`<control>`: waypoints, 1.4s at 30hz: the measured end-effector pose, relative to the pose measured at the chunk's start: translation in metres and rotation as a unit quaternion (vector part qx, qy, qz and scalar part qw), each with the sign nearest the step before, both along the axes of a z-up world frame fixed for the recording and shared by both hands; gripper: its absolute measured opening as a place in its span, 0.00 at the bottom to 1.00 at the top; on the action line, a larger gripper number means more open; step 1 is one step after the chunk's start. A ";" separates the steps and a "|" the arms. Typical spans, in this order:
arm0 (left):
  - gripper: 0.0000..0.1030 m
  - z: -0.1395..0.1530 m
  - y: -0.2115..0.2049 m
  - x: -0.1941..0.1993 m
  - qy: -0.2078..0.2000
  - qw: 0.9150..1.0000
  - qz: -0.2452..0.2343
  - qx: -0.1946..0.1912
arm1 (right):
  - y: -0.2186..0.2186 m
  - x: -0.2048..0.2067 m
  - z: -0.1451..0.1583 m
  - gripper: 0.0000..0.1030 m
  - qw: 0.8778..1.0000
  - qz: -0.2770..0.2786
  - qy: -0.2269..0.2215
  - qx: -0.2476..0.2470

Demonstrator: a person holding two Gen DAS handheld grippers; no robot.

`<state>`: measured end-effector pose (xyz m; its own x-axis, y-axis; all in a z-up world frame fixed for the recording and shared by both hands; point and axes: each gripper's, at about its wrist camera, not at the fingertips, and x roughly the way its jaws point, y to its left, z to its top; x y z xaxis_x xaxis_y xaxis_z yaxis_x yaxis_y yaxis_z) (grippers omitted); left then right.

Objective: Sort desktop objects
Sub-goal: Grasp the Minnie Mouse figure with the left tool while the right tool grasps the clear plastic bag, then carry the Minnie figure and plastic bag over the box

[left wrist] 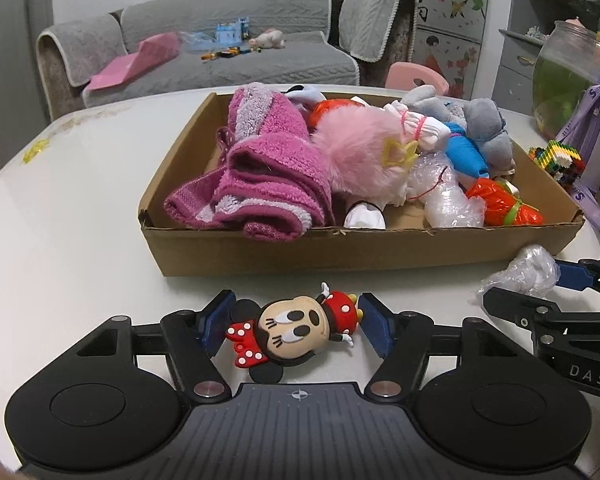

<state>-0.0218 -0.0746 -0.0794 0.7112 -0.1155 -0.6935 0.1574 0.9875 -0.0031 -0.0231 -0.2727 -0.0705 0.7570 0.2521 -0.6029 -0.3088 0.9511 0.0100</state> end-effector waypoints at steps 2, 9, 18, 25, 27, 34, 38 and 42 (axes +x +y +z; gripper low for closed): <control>0.70 0.001 0.002 0.000 0.002 1.000 0.000 -0.006 | 0.001 -0.001 0.000 0.48 1.000 0.002 -0.001 0.001; 0.69 0.003 0.005 -0.003 0.007 1.000 -0.006 -0.021 | 0.001 -0.004 0.002 0.46 1.000 0.007 -0.004 0.003; 0.69 0.011 0.006 -0.008 0.009 0.999 -0.010 -0.034 | 0.000 -0.008 0.003 0.46 1.000 0.012 -0.008 0.010; 0.69 0.016 0.006 -0.013 0.013 0.999 -0.009 -0.030 | -0.004 -0.010 0.006 0.45 1.000 0.013 -0.012 0.013; 0.69 0.020 0.007 -0.014 0.014 0.999 -0.007 -0.030 | -0.006 -0.012 0.008 0.45 1.000 0.013 -0.014 0.014; 0.69 0.042 0.010 -0.020 0.011 0.999 -0.013 -0.029 | -0.017 -0.019 0.026 0.45 0.999 0.013 -0.024 0.023; 0.69 0.064 0.008 -0.019 0.001 0.999 -0.024 -0.026 | -0.025 -0.024 0.047 0.45 0.999 0.018 -0.038 0.027; 0.69 0.093 0.006 -0.009 -0.013 0.999 -0.031 -0.027 | -0.031 -0.023 0.073 0.45 0.997 0.027 -0.061 0.029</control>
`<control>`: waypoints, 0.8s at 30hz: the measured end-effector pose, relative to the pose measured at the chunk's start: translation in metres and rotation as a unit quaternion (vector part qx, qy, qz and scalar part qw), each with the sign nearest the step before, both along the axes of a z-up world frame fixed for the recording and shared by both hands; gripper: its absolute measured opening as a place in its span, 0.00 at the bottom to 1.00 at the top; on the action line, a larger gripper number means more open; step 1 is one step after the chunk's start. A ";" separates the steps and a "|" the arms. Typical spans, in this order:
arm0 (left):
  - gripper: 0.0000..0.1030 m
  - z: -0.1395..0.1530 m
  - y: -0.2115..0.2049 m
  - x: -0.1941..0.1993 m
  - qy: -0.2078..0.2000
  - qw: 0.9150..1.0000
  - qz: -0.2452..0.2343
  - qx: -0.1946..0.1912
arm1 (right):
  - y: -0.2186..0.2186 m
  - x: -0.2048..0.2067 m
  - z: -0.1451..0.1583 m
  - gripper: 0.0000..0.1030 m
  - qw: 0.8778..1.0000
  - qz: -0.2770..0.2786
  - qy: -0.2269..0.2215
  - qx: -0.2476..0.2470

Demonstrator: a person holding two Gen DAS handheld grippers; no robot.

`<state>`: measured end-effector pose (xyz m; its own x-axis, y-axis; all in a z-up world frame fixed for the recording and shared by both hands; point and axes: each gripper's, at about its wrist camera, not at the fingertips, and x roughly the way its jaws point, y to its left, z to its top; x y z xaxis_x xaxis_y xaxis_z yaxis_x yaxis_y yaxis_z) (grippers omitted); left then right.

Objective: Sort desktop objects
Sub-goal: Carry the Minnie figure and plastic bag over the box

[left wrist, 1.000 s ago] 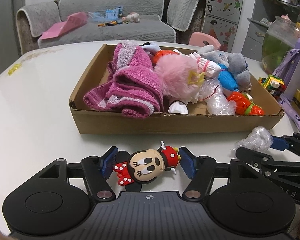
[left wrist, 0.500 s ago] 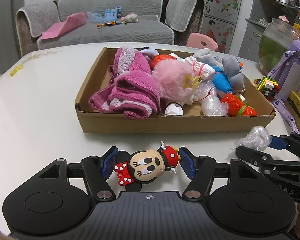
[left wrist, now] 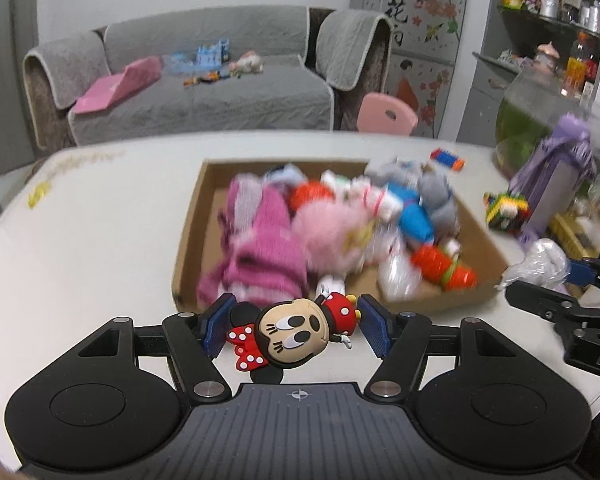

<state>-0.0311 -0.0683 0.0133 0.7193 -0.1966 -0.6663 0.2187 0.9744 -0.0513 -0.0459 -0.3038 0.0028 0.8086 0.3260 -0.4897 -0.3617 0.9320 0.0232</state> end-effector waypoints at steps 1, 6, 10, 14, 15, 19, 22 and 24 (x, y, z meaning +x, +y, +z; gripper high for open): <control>0.69 0.008 0.000 0.005 -0.003 1.000 0.000 -0.003 | -0.001 0.002 0.007 0.45 1.000 0.003 -0.008 -0.002; 0.69 0.039 -0.002 0.038 -0.021 1.000 -0.002 -0.005 | -0.004 0.020 0.038 0.45 0.999 0.016 -0.040 -0.002; 0.69 0.053 -0.005 0.071 -0.015 1.000 -0.002 -0.008 | -0.005 0.049 0.052 0.45 0.998 0.031 -0.047 0.004; 0.69 0.052 -0.008 0.102 -0.001 1.000 0.003 -0.008 | -0.005 0.083 0.057 0.45 0.998 0.036 -0.043 0.013; 0.69 0.049 -0.009 0.111 0.006 1.000 0.002 -0.012 | -0.006 0.090 0.055 0.45 0.998 0.039 -0.040 0.013; 0.69 0.037 -0.011 0.136 0.029 1.000 0.006 -0.011 | 0.005 0.118 0.047 0.45 0.999 0.047 -0.024 -0.002; 0.69 0.030 -0.013 0.149 0.041 0.999 0.007 -0.006 | 0.008 0.130 0.044 0.45 0.999 0.051 -0.014 -0.012; 0.69 0.026 -0.015 0.154 0.044 0.999 0.006 -0.001 | 0.011 0.135 0.043 0.45 0.998 0.056 -0.005 -0.015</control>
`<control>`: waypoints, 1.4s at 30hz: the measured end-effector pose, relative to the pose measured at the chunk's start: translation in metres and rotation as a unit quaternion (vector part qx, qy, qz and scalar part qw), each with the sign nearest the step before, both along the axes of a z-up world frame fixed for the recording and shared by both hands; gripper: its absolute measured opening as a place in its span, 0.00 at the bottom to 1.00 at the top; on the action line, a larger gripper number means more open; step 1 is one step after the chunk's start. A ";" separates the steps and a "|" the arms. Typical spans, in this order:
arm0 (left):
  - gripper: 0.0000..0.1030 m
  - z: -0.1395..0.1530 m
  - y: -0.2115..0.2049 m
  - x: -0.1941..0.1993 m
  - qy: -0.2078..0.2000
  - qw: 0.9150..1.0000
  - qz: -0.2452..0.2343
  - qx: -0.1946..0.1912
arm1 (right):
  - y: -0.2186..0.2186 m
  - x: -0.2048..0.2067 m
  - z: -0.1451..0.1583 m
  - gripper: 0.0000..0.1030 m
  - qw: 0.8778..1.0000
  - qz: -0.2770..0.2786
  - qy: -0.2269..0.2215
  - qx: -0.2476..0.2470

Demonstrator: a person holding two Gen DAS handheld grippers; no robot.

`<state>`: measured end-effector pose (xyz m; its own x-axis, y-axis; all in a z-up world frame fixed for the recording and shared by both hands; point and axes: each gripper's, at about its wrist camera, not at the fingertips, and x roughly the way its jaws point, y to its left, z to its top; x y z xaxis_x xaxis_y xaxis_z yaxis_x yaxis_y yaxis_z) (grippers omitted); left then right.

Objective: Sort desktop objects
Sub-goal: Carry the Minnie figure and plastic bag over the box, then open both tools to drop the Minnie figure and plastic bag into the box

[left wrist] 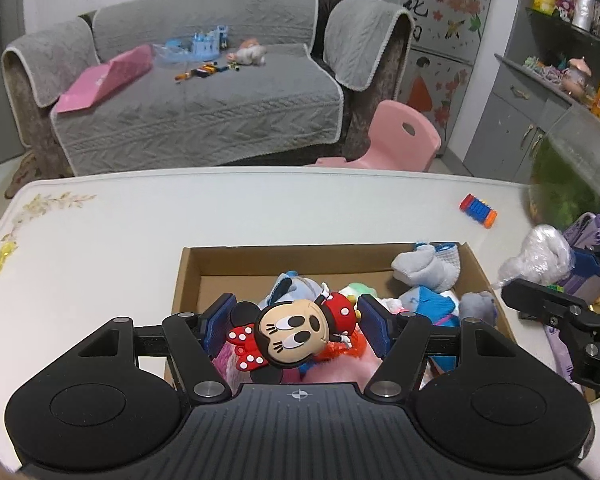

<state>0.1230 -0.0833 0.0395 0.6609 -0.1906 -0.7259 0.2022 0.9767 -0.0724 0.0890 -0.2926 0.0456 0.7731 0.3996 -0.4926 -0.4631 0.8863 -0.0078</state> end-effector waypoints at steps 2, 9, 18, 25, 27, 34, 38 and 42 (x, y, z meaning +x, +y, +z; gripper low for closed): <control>0.69 -0.003 -0.001 0.006 0.002 1.000 -0.001 0.007 | 0.003 0.007 -0.001 0.45 1.000 0.005 0.008 -0.004; 0.69 -0.013 -0.004 0.029 0.022 1.000 -0.008 0.010 | 0.010 0.020 -0.014 0.45 0.999 0.008 0.037 -0.021; 0.70 -0.031 -0.012 0.038 0.036 0.999 -0.016 0.024 | 0.019 0.034 -0.035 0.46 0.997 0.002 0.070 -0.045; 0.70 -0.041 -0.012 0.040 0.047 0.999 -0.014 0.025 | 0.021 0.036 -0.041 0.47 0.995 -0.002 0.080 -0.053; 0.70 -0.043 -0.013 0.041 0.050 0.998 -0.014 0.025 | 0.021 0.038 -0.042 0.47 0.995 -0.003 0.083 -0.054; 0.72 -0.049 -0.021 0.040 0.045 0.998 -0.019 0.040 | 0.023 0.045 -0.045 0.49 0.995 -0.007 0.086 -0.056; 0.84 -0.048 -0.023 0.034 0.035 0.998 -0.015 0.055 | 0.023 0.047 -0.047 0.57 0.995 -0.012 0.084 -0.056; 0.85 -0.045 -0.020 0.027 0.032 0.998 -0.012 0.049 | 0.021 0.042 -0.042 0.66 0.996 -0.014 0.074 -0.053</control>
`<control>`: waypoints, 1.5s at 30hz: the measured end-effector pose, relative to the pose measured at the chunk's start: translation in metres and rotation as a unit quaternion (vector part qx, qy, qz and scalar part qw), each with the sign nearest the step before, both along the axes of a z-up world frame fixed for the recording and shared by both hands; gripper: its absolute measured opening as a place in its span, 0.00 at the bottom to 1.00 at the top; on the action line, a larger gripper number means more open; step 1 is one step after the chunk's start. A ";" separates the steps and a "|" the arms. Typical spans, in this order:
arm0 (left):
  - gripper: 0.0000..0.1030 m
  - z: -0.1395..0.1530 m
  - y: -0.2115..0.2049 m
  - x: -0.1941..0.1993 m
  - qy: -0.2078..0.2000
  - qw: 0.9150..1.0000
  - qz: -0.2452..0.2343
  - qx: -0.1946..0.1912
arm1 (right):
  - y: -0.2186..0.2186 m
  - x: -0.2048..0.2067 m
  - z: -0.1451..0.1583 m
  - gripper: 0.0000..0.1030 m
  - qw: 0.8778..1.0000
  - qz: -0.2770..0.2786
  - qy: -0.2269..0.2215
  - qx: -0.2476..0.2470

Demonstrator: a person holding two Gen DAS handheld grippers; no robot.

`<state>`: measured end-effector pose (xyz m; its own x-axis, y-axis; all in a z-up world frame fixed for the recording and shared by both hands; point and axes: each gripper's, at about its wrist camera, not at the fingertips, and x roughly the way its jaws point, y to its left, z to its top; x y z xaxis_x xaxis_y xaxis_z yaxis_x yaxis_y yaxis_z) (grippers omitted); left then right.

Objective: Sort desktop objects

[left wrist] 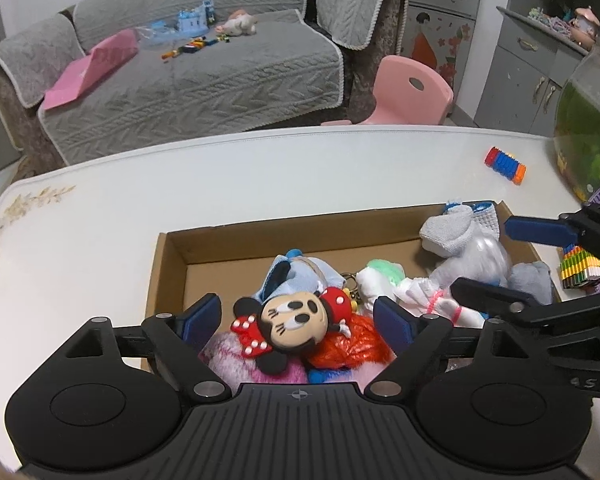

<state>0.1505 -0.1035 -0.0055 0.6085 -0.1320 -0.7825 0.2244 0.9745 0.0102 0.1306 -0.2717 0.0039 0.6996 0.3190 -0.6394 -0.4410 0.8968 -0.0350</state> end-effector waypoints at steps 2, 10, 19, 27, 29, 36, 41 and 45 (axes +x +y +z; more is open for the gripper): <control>0.85 0.003 0.003 -0.007 -0.005 1.000 0.003 -0.003 | -0.001 -0.006 0.007 0.72 1.000 0.001 -0.009 0.005; 0.88 0.037 0.016 -0.069 -0.057 0.998 0.039 -0.010 | -0.011 -0.054 0.037 0.93 0.997 0.008 -0.063 0.033; 0.99 0.070 0.009 -0.127 -0.114 0.991 0.040 -0.054 | -0.025 -0.122 0.043 0.98 0.992 0.007 -0.088 0.095; 0.99 0.072 -0.004 -0.131 -0.110 0.993 0.024 -0.044 | -0.031 -0.128 0.047 0.98 0.990 -0.002 -0.097 0.098; 0.99 0.072 -0.007 -0.132 -0.106 0.993 0.018 -0.044 | -0.032 -0.128 0.047 0.98 0.990 -0.004 -0.100 0.099; 0.99 0.071 -0.013 -0.140 -0.108 0.993 0.008 -0.042 | -0.039 -0.133 0.040 0.99 0.989 -0.006 -0.100 0.105; 0.99 0.071 -0.016 -0.146 -0.117 0.993 0.005 -0.034 | -0.042 -0.142 0.032 0.99 0.989 -0.012 -0.096 0.109; 0.99 0.071 -0.014 -0.146 -0.114 0.993 0.011 -0.038 | -0.043 -0.146 0.030 0.99 0.989 -0.012 -0.094 0.109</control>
<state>0.0043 -0.1175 0.0659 0.7722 -0.1706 -0.6121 0.2034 0.9790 -0.0162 -0.0149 -0.3151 0.0334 0.8091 0.4167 -0.4144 -0.4233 0.9024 0.0810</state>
